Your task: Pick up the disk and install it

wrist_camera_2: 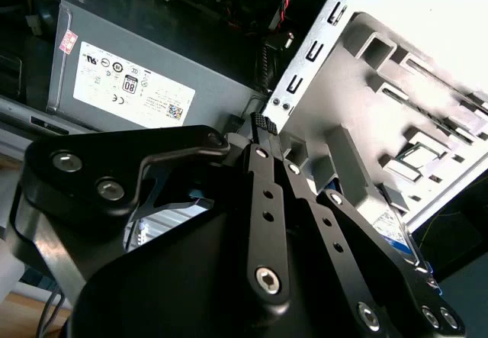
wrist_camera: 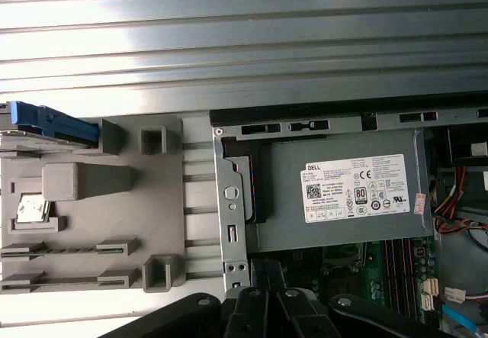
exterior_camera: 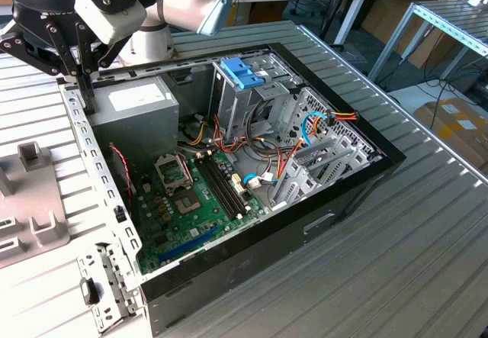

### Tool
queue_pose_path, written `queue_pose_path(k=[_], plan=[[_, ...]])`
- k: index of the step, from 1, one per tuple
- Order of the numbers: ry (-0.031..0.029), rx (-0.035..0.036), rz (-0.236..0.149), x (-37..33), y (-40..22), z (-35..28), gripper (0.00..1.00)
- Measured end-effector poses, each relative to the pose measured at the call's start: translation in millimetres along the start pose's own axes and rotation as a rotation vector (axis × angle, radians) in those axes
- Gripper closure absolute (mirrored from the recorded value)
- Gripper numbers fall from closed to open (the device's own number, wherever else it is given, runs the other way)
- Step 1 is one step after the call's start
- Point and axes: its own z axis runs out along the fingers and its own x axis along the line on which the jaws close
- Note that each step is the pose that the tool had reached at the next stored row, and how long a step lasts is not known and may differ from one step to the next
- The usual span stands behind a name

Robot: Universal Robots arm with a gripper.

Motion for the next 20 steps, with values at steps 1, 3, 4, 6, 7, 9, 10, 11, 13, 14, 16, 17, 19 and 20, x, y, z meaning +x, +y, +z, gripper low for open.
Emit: queue_pose_path(k=[1, 3, 4, 6, 7, 9, 10, 11, 13, 14, 16, 17, 19, 20], plan=[[0.0001, 0.0, 0.0, 0.8, -0.1, 0.0, 0.89], [0.0, 0.0, 0.0, 1.7, -0.1, -0.1, 0.89], [0.0, 0.0, 0.0, 2.2, -0.2, -0.1, 0.89], [0.0, 0.0, 0.0, 3.4, -0.3, -0.1, 0.89], [0.0, 0.0, 0.0, 3.9, -0.3, -0.1, 0.89], [0.0, 0.0, 0.0, 5.1, -0.4, -0.2, 0.89], [0.0, 0.0, 0.0, 5.9, -0.4, -0.2, 0.89], [0.0, 0.0, 0.0, 6.5, -0.5, -0.2, 0.89], [0.0, 0.0, 0.0, 8.4, -0.6, -0.2, 0.89], [0.0, 0.0001, 0.0, 9.4, -0.7, -0.3, 0.89], [0.0, 0.0, 0.0, 11.2, -0.8, -0.3, 0.89], [0.0, 0.0, 0.0, 11.7, -0.9, -0.3, 0.89], [0.0, 0.0001, 0.0, 12.8, -1.0, -0.4, 0.89], [0.0, 0.0, 0.0, 13.3, -1.0, -0.4, 0.89]])
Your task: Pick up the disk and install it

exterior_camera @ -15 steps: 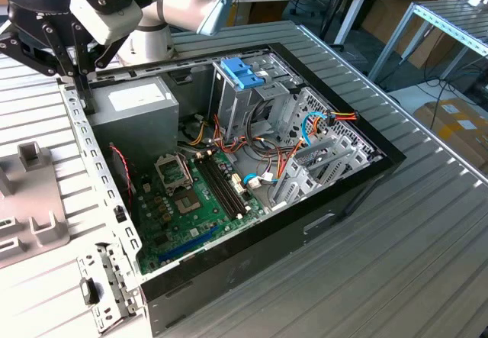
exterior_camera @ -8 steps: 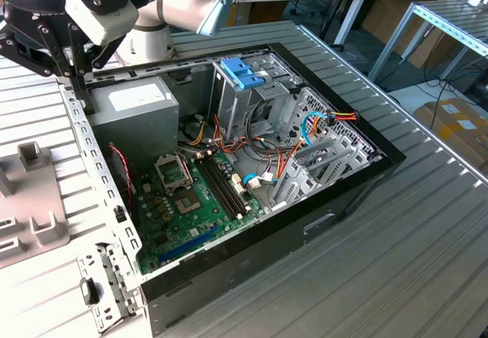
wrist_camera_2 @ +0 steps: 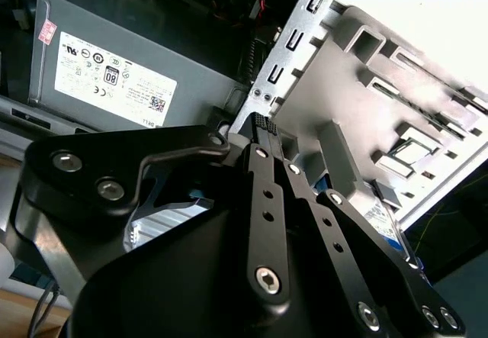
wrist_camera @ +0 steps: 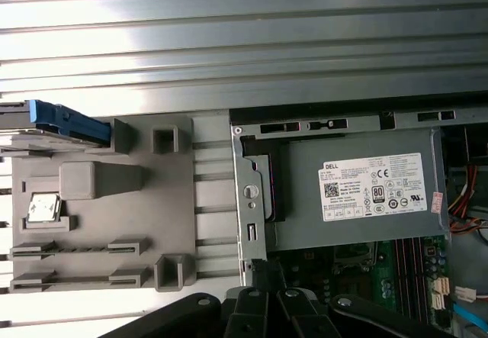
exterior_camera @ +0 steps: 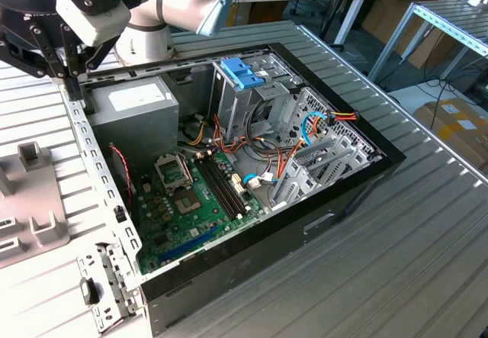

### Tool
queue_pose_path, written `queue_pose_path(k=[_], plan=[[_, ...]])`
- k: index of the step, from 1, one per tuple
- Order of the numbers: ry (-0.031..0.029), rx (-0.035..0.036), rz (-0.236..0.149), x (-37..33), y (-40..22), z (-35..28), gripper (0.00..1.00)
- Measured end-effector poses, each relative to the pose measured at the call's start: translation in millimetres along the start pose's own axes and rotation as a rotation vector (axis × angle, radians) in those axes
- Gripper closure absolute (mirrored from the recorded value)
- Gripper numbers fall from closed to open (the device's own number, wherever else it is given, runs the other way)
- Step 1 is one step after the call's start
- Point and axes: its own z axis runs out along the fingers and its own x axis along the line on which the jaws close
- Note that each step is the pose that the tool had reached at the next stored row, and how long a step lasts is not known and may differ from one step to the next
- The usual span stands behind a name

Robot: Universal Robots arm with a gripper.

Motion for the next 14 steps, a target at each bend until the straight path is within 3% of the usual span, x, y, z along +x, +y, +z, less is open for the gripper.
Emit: queue_pose_path(k=[14], plan=[[0.0001, 0.0, 0.0, 10.0, -0.8, -0.3, 0.89]])
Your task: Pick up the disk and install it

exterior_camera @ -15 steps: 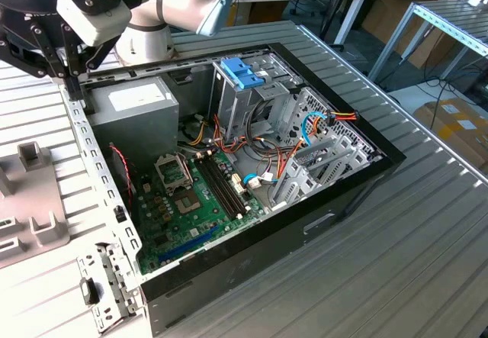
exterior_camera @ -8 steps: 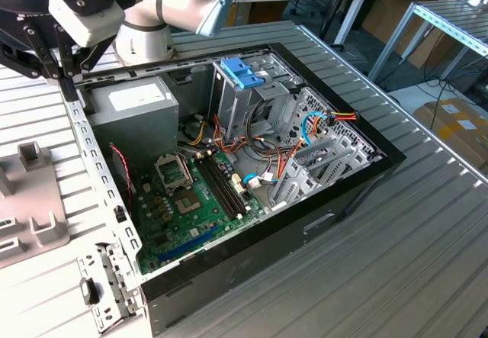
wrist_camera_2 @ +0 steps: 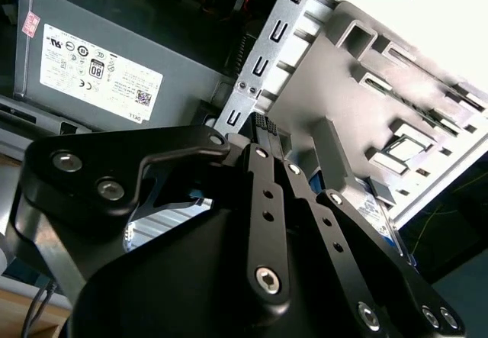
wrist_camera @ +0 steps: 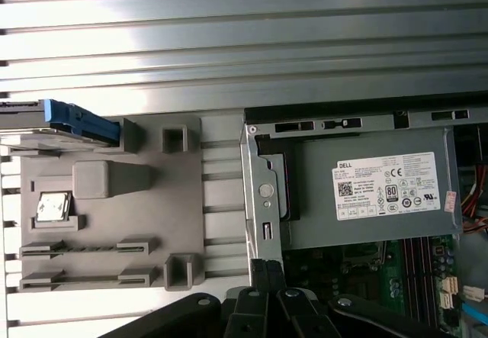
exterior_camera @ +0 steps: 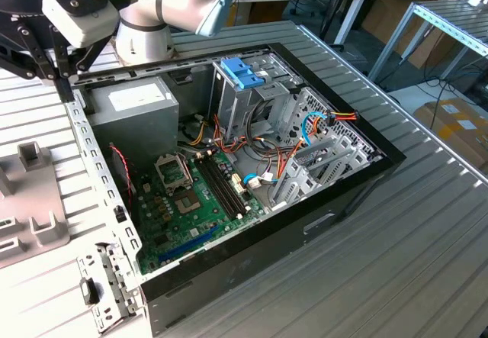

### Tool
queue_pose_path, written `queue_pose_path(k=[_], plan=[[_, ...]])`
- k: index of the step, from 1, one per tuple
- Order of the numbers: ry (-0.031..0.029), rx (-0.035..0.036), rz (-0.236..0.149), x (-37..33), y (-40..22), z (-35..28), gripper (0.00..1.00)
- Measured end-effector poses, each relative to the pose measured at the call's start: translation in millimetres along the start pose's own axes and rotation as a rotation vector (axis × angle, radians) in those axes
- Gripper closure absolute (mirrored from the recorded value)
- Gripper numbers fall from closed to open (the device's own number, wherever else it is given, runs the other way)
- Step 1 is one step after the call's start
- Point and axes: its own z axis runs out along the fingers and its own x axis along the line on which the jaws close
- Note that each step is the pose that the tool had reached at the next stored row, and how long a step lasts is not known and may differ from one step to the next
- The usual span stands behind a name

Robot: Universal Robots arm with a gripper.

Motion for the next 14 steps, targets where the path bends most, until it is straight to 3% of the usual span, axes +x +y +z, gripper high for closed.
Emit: queue_pose_path(k=[14], plan=[[0.0, 0.0, 0.0, 8.6, -0.6, -0.2, 0.89]])
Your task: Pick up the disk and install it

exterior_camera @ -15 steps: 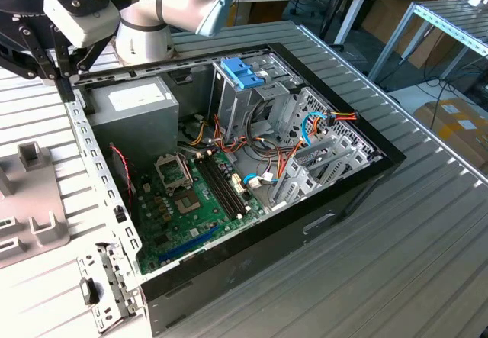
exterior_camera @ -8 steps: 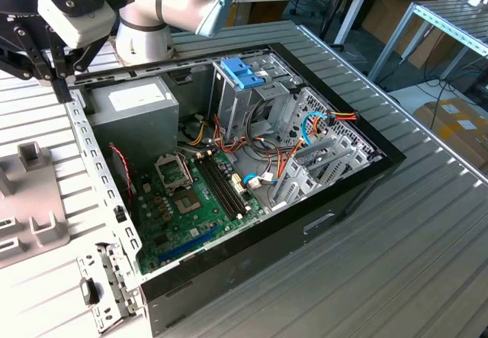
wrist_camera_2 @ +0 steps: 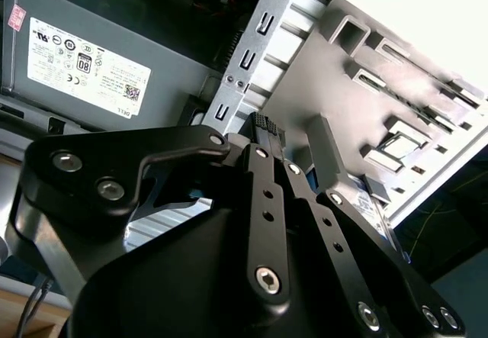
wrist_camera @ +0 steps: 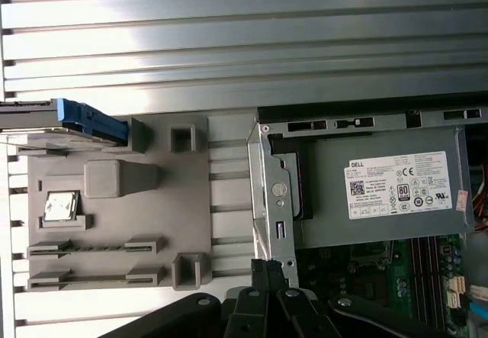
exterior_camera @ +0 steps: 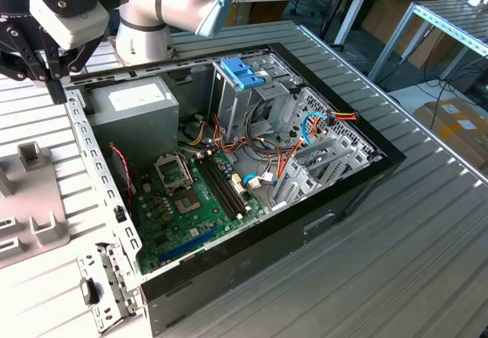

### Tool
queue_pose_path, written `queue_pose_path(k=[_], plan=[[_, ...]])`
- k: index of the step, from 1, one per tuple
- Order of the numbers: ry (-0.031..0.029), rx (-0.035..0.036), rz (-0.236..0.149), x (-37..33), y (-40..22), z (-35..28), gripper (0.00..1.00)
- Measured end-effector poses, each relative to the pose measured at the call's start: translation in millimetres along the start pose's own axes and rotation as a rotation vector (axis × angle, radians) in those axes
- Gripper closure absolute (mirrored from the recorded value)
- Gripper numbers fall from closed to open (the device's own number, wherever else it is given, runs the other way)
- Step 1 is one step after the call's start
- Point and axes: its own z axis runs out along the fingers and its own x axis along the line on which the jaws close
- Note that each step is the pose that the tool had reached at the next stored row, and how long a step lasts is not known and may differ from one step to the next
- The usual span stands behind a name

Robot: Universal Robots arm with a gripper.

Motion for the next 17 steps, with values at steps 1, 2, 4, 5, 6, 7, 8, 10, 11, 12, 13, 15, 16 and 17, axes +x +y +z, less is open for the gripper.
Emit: queue_pose_path(k=[1, 2, 4, 5, 6, 7, 8, 10, 11, 12, 13, 15, 16, 17], plan=[[0.0, 0.0, 0.0, 1.0, -0.1, 0.0, 0.89], [0.0, 0.0, 0.0, 1.5, -0.1, 0.0, 0.89], [0.0, 0.0, 0.0, 2.8, -0.2, -0.1, 0.89], [0.0, 0.0, 0.0, 3.5, -0.3, -0.1, 0.89], [0.0, 0.0, 0.0, 4.1, -0.3, -0.1, 0.89], [0.0, 0.0, 0.0, 4.5, -0.4, -0.1, 0.89], [0.0, 0.0, 0.0, 5.1, -0.4, -0.2, 0.89], [0.0, 0.0, 0.0, 6.3, -0.5, -0.2, 0.89], [-0.0001, 0.0, 0.0, 7.0, -0.5, -0.2, 0.89], [0.0, 0.0, 0.0, 7.6, -0.6, -0.2, 0.89], [0.0, 0.0, 0.0, 8.0, -0.6, -0.2, 0.89], [0.0, 0.0, 0.0, 9.0, -0.7, -0.3, 0.89], [0.0, 0.0, 0.0, 9.8, -0.8, -0.3, 0.89], [0.0, 0.0, 0.0, 10.3, -0.8, -0.3, 0.89]])
